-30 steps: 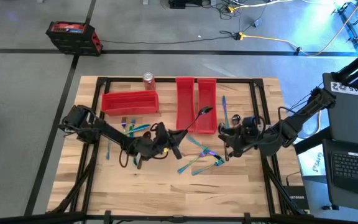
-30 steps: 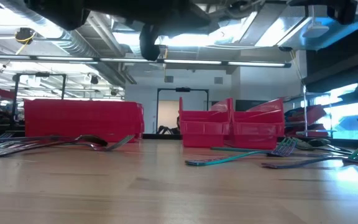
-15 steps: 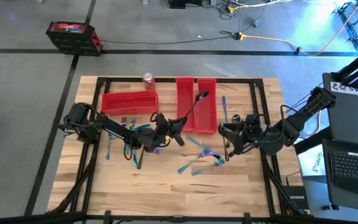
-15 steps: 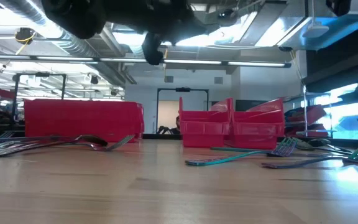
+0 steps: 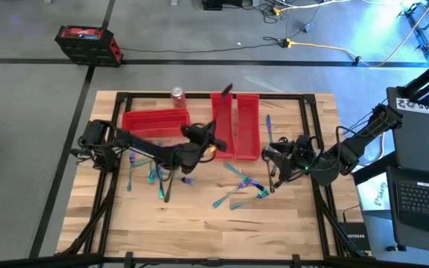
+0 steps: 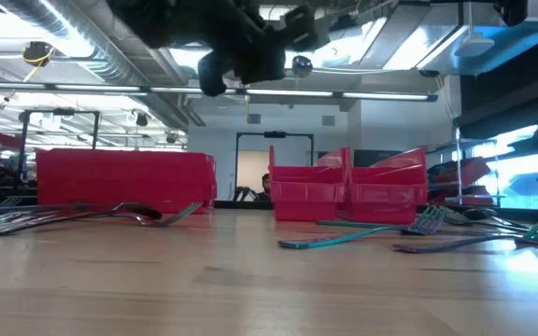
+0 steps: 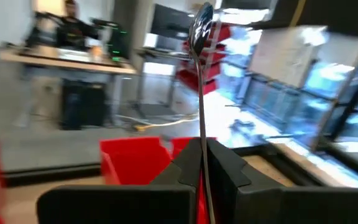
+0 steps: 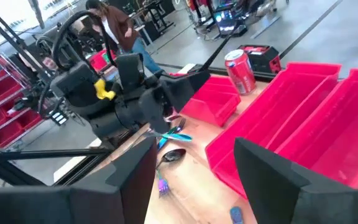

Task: Sort silverware
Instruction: Put the black spoon into the middle red bin

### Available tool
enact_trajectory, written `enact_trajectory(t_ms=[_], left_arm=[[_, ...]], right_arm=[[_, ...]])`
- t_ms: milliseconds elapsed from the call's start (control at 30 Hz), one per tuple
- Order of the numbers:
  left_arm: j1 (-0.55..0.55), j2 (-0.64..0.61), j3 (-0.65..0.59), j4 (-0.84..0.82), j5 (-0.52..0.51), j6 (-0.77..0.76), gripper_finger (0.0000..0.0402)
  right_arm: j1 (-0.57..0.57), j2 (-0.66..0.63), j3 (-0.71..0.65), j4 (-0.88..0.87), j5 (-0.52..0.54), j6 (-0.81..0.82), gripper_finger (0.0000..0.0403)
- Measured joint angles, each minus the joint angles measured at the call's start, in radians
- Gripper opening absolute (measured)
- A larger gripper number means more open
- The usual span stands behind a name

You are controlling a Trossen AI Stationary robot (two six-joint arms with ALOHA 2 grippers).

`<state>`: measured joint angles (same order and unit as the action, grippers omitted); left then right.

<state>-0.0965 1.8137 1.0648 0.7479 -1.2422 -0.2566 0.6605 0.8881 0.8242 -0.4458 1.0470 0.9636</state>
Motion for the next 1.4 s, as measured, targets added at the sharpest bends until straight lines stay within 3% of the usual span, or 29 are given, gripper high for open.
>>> enact_trajectory(t_ms=[267,500,700,800,967,1100,1200,1333,1400], left_arm=[[0.068,0.000,0.173,-0.360,-0.086,-0.139,0.0000],[0.097,0.041,0.217,-0.514,-0.054,-0.292,0.0000],[0.098,0.119,0.344,-0.689,-0.034,-0.319,0.0000],[0.099,0.153,0.431,-0.837,0.007,-0.389,0.0000],[0.130,0.208,0.538,-1.135,0.110,-0.649,0.0000],[0.168,0.236,0.583,-1.315,0.266,-0.799,0.0000],[0.184,0.240,0.598,-1.386,0.320,-0.881,0.0000],[0.185,0.241,0.598,-1.396,0.333,-0.886,0.0000],[0.184,0.241,0.599,-1.396,0.390,-0.889,0.0000]], right_arm=[[0.000,-0.066,0.000,-0.001,0.000,-0.083,0.0199],[0.000,-0.116,0.000,-0.039,-0.005,-0.183,0.0199],[0.000,-0.119,0.001,-0.063,-0.005,-0.187,0.0199],[0.000,-0.119,0.001,-0.079,-0.011,-0.186,0.0199],[0.000,-0.119,0.001,-0.081,-0.038,-0.186,0.0199],[0.000,-0.119,0.000,-0.082,-0.049,-0.184,0.0199],[0.000,-0.119,0.000,-0.082,-0.049,-0.184,0.0199],[0.000,-0.119,0.000,-0.088,-0.049,-0.184,0.0199],[0.000,-0.119,0.000,-0.093,-0.049,-0.184,0.0199]])
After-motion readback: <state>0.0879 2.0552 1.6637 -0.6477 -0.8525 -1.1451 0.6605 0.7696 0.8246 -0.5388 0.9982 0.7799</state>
